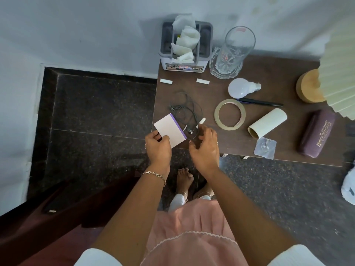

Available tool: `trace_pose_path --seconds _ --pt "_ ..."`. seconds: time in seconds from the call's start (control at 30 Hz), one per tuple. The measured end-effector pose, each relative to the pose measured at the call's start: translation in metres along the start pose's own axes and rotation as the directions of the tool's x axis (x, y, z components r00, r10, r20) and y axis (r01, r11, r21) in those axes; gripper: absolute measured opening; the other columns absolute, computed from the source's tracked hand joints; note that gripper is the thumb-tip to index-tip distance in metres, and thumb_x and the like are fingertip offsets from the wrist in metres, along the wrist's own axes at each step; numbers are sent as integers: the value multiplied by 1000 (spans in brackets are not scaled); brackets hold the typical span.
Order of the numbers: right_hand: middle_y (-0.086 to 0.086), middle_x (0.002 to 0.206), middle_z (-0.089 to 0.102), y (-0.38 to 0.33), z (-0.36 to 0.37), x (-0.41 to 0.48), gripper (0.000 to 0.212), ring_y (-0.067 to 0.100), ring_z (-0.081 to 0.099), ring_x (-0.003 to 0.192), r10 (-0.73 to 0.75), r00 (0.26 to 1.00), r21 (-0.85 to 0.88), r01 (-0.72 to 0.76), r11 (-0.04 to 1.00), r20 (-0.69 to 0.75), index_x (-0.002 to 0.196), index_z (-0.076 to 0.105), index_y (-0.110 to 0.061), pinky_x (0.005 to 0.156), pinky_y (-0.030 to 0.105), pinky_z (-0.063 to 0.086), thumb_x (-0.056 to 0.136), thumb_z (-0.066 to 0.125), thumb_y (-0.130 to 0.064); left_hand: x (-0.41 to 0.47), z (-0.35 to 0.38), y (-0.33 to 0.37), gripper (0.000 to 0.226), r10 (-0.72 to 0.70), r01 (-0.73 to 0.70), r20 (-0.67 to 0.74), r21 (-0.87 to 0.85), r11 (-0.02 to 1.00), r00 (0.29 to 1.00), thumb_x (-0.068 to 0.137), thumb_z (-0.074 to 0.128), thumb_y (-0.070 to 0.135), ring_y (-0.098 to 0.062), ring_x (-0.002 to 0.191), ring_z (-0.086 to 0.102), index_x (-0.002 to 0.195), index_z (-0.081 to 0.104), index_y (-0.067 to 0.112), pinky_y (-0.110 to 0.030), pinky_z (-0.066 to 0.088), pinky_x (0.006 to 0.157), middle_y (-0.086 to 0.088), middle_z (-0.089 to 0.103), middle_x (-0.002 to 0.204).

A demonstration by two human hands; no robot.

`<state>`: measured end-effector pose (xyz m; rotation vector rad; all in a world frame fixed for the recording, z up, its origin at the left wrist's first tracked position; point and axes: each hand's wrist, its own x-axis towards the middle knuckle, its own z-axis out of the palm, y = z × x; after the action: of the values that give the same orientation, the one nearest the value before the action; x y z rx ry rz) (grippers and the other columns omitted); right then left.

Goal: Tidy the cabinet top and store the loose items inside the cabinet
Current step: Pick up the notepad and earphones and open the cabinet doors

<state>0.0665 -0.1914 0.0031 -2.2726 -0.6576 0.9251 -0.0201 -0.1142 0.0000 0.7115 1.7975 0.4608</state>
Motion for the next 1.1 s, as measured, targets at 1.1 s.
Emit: trace_pose_path --seconds 1.1 --pt "-4 121 52 91 -88 -44 41 5 52 89 123 970 140 -95 986 -209 123 56 -21 85 36 51 86 54 -3 -98 74 -37 28 100 -163 232 271 949 968 88 55 10 -25 103 60 115 50 17 -45 50 94 3 58 98"
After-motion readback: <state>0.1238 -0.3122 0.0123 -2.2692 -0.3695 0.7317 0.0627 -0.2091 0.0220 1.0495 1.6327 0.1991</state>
